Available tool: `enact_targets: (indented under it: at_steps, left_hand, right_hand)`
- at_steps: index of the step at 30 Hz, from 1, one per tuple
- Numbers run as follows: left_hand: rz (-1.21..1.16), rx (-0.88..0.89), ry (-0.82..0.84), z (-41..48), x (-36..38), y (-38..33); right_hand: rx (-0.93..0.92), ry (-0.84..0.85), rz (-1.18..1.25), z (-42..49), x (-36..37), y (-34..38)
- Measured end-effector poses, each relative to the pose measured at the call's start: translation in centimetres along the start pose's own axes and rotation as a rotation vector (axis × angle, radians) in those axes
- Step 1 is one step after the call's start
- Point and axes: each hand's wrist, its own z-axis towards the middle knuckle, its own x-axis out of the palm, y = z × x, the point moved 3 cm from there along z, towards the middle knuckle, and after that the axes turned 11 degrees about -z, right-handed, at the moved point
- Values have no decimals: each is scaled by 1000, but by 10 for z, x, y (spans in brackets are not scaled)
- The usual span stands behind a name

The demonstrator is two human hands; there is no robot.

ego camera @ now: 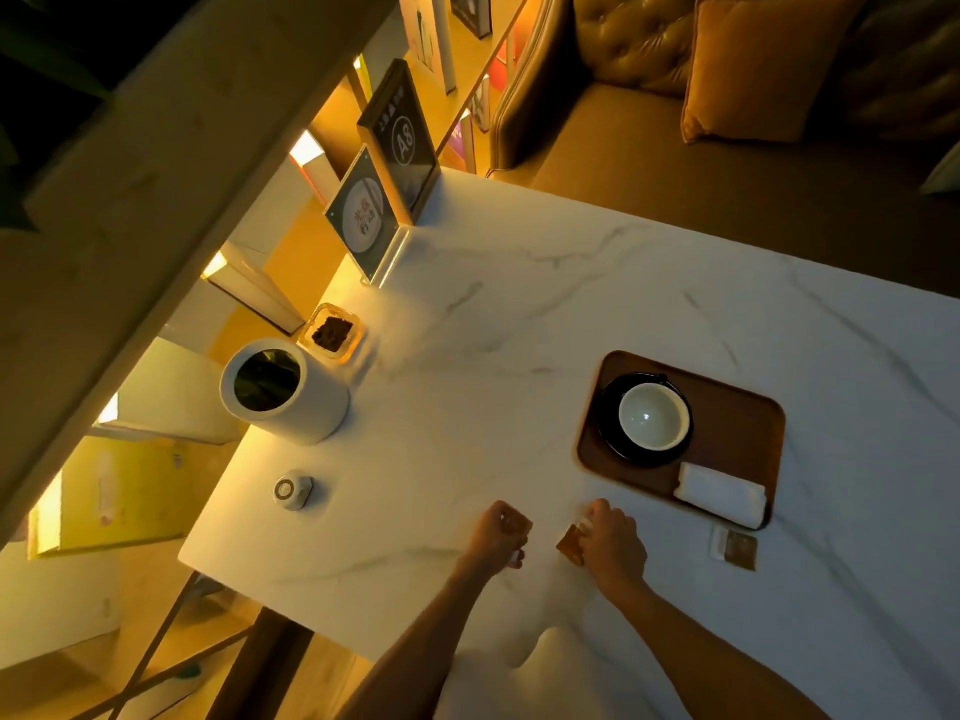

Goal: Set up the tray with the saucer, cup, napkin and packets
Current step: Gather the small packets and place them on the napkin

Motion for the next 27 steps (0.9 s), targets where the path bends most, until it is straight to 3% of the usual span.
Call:
enact_targets:
  at_steps: [5, 10, 13, 16, 20, 27]
  left_hand:
    - [-97, 49, -111, 4, -27, 2]
    - [-105, 131, -158, 5, -39, 8]
    - [-124, 176, -84, 2, -40, 9]
    - [-240, 203, 94, -9, -30, 4]
    - [-348, 140, 270, -21, -15, 1]
    - [-352, 184, 501, -44, 8, -12]
  right_hand:
    - [14, 62, 146, 4, 9, 4]
    - [97, 235, 715, 6, 2, -5]
    - [116, 319, 1033, -3, -11, -4]
    - [56, 352, 1189, -13, -26, 1]
    - [-149, 328, 1000, -23, -47, 15]
    - [-293, 165, 689, -31, -69, 24]
